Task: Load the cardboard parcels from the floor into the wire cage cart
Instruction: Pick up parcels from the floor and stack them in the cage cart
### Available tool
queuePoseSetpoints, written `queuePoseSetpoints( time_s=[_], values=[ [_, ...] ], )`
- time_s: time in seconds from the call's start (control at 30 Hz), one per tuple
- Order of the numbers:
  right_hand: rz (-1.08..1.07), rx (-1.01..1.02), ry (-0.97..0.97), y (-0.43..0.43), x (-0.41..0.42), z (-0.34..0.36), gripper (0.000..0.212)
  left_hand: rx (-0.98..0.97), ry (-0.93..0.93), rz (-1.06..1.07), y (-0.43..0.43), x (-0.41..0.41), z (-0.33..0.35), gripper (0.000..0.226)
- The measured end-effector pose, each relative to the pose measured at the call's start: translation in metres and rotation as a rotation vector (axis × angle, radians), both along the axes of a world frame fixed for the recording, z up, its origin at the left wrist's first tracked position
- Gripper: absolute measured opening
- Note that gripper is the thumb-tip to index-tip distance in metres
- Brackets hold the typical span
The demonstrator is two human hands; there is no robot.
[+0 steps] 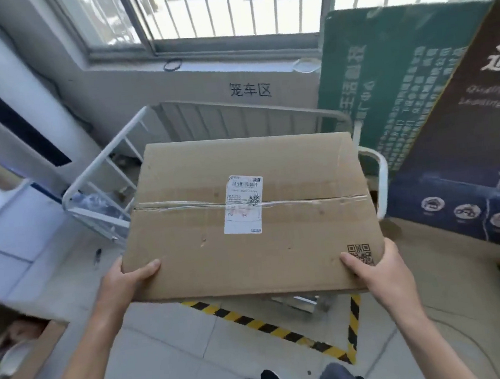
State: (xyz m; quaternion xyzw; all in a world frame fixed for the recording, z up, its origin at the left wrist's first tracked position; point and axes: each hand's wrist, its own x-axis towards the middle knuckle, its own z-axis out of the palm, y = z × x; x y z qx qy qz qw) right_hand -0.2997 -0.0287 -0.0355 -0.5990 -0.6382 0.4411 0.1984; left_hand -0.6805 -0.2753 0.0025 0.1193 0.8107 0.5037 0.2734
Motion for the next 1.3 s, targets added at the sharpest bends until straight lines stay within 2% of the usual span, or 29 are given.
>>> queuePoseSetpoints(
  time_s=[0.27, 0.4, 0.6, 0.8, 0.9, 1.03, 1.23, 1.3],
  values=[
    [0.087, -0.011, -0.009, 0.005, -0.112, -0.007, 0.074, -0.016, 0.029, 0.098, -0.026, -0.091, 0.001, 0.037],
    [0.101, 0.008, -0.034, 0.037, -0.172, -0.008, 0.071, -0.018, 0.035, 0.093, 0.000, -0.149, 0.001, 0.056],
    [0.049, 0.025, -0.014, 0.106, -0.268, -0.011, 0.073, -0.016, 0.037, 0.053, 0.078, -0.245, 0.003, 0.044],
    [-0.003, 0.032, -0.017, 0.146, -0.338, -0.022, 0.071, -0.022, 0.032, 0.019, 0.133, -0.328, -0.012, 0.054],
    [-0.035, 0.017, -0.021, 0.151, -0.367, -0.030, 0.074, -0.035, 0.005, -0.009, 0.150, -0.369, -0.024, 0.066],
    [-0.093, -0.019, -0.054, 0.147, -0.415, -0.048, 0.074, -0.079, -0.019, -0.075, 0.169, -0.436, -0.050, 0.068],
    [-0.231, -0.129, -0.124, 0.104, -0.496, -0.086, 0.070, -0.193, -0.103, -0.219, 0.181, -0.548, -0.113, 0.067],
    [-0.272, -0.182, -0.150, 0.081, -0.520, -0.101, 0.073, -0.238, -0.144, -0.259, 0.177, -0.580, -0.135, 0.057]
  ],
)
